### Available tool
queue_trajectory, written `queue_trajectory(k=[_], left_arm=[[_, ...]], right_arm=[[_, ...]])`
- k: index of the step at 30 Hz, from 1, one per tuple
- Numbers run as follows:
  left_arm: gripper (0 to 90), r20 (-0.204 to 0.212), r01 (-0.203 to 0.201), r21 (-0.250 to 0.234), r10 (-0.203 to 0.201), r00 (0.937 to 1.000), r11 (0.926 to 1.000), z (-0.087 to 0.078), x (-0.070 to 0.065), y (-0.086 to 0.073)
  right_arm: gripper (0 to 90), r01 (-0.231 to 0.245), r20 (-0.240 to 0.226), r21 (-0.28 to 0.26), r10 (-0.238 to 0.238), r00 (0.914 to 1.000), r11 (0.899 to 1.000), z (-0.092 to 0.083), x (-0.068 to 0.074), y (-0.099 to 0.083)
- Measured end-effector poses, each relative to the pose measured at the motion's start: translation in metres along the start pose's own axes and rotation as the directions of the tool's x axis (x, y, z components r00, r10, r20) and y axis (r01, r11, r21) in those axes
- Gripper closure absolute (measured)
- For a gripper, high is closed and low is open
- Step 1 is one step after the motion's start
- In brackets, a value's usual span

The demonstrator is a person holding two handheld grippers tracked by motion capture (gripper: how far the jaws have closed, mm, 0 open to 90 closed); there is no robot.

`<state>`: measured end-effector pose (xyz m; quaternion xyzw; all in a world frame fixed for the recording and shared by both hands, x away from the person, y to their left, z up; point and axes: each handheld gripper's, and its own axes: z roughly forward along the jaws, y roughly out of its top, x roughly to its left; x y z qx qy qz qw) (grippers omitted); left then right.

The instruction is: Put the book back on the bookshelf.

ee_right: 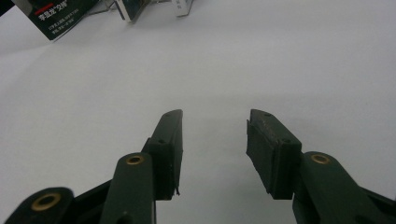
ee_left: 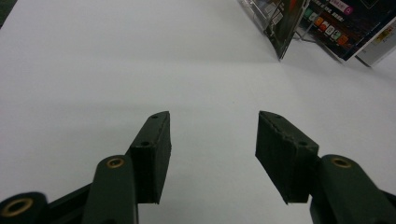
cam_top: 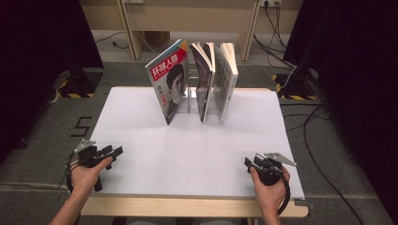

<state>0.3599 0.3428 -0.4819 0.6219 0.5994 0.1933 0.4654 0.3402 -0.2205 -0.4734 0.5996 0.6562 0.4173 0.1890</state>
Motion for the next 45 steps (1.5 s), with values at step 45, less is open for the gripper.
queue_trajectory(k=[45], left_arm=[[43.8,-0.023,0.049,-0.005,-0.049,0.9985,0.9988,-0.011,0.014,-0.014]], right_arm=[[55.7,0.009,0.002,0.008,-0.009,1.0000,1.000,0.001,0.002,0.000]])
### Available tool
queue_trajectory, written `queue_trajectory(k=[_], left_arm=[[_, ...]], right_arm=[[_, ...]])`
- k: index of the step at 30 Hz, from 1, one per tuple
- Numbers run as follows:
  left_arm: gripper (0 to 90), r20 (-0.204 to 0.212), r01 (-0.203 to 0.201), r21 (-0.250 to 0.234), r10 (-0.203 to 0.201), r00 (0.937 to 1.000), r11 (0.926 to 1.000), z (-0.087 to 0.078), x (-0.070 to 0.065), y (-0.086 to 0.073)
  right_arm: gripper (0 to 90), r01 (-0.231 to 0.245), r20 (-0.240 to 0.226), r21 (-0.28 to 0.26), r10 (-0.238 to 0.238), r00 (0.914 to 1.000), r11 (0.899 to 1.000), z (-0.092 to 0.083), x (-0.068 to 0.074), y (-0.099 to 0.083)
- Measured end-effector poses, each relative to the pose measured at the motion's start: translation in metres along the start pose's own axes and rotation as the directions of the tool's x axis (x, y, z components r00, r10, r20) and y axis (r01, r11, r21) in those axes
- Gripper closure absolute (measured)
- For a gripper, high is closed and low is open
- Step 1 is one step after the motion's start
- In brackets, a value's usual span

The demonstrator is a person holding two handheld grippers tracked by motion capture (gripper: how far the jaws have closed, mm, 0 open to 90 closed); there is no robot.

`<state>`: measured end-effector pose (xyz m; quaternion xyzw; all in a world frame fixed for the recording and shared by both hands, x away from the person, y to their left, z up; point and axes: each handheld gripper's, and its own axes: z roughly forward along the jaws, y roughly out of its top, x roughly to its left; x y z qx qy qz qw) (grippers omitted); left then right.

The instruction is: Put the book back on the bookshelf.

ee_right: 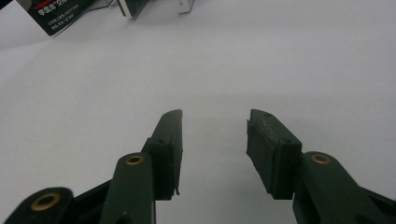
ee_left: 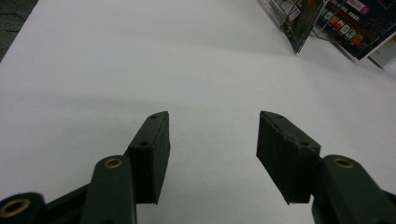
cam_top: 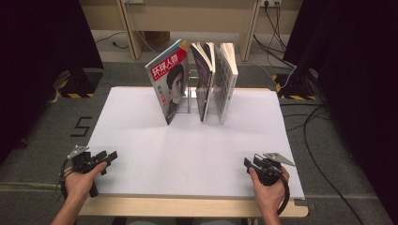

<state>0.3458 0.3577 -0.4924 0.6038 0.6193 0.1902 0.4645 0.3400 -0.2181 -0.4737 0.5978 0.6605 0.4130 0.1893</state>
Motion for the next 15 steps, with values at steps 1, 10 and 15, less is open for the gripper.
queue_trajectory(k=[1,10,15], left_arm=[[43.7,-0.001,0.000,-0.001,0.000,1.0000,1.0000,-0.0003,0.0000,0.0001],[41.4,0.013,0.001,-0.019,-0.001,0.9999,0.9998,-0.0005,0.0009,-0.0027],[40.2,0.011,-0.003,-0.023,0.004,0.9999,0.9997,0.0002,0.0006,-0.0027]], right_arm=[[55.5,0.001,0.000,0.001,-0.001,1.0000,1.000,0.0002,0.0000,0.0000],[53.4,0.004,-0.002,0.002,-0.004,1.0000,1.000,0.0006,-0.0010,-0.0002],[51.6,-0.007,-0.006,0.010,0.007,1.0000,1.000,0.0031,-0.0037,-0.0015]])
